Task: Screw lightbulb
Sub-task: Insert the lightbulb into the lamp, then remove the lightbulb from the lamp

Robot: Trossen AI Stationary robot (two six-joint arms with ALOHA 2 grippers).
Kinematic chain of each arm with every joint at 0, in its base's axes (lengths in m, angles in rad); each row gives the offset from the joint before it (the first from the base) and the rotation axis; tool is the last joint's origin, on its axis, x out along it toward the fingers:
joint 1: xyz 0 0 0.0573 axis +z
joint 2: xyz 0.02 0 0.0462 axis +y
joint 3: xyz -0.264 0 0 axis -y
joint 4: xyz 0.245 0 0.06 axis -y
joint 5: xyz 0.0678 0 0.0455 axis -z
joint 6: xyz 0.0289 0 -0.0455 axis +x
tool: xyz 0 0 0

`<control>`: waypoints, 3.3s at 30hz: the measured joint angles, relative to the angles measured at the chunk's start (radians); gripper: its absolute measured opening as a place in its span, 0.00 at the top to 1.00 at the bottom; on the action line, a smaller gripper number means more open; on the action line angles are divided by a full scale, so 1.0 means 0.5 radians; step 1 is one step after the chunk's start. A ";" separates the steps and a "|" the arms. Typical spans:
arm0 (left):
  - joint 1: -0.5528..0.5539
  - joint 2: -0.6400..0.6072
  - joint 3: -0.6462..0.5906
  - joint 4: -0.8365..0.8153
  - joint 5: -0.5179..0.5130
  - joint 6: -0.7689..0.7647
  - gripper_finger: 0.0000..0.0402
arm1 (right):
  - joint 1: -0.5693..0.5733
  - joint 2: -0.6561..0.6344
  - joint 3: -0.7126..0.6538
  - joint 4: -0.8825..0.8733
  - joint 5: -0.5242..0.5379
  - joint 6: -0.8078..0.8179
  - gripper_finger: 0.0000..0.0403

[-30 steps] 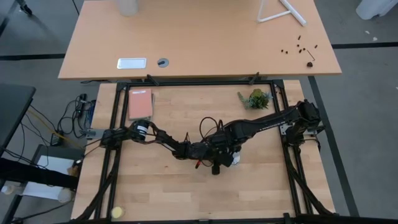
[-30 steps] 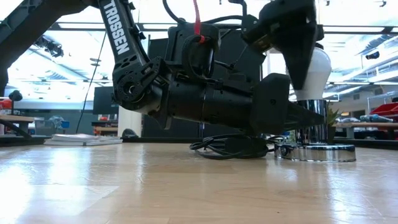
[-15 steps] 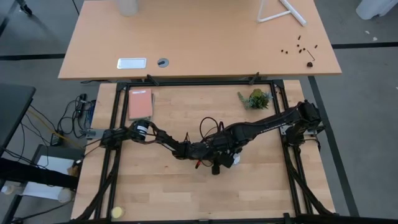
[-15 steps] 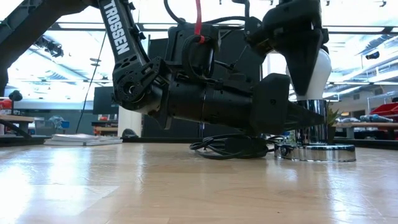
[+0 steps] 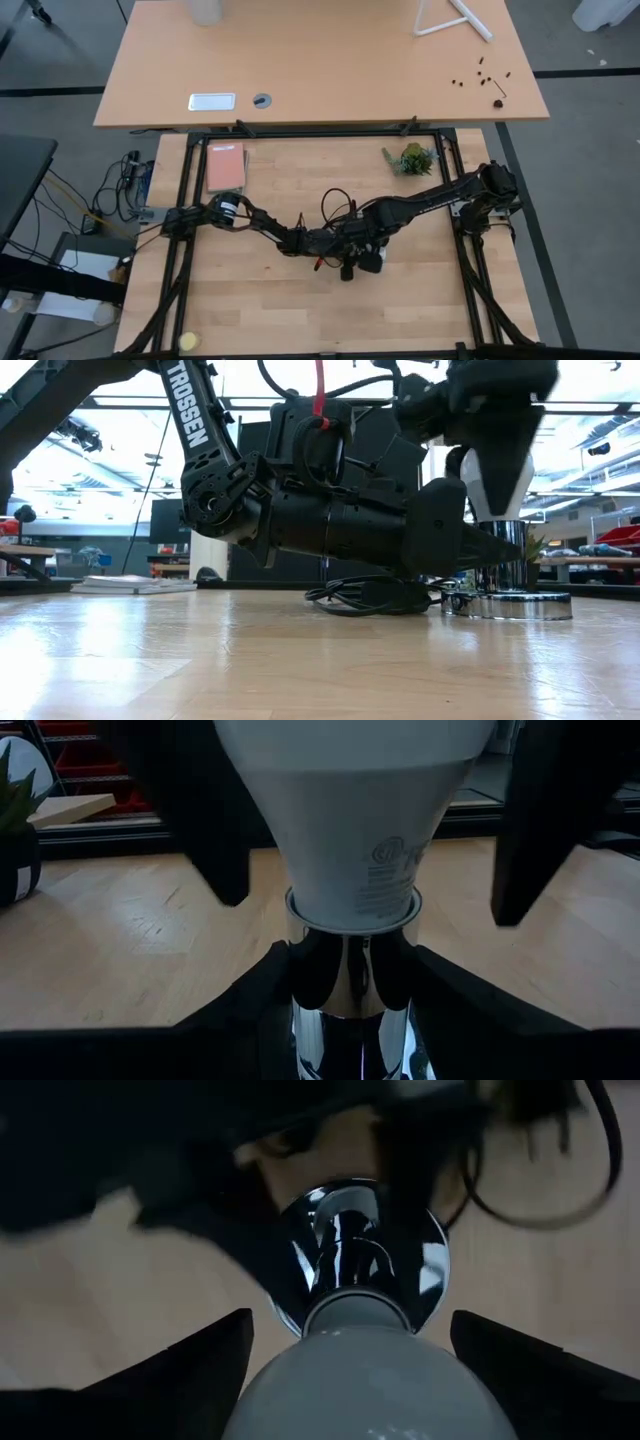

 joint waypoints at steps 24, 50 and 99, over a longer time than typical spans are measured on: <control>0.001 0.000 0.001 -0.006 0.006 -0.005 0.56 | 0.066 0.003 0.000 -0.026 0.109 -2.339 0.14; 0.001 0.000 -0.001 -0.012 0.010 0.004 0.56 | 0.066 0.005 -0.003 0.032 0.105 -1.590 0.34; -0.001 0.000 0.000 -0.012 -0.002 0.002 0.56 | 0.052 0.008 0.011 -0.057 -0.046 0.223 0.38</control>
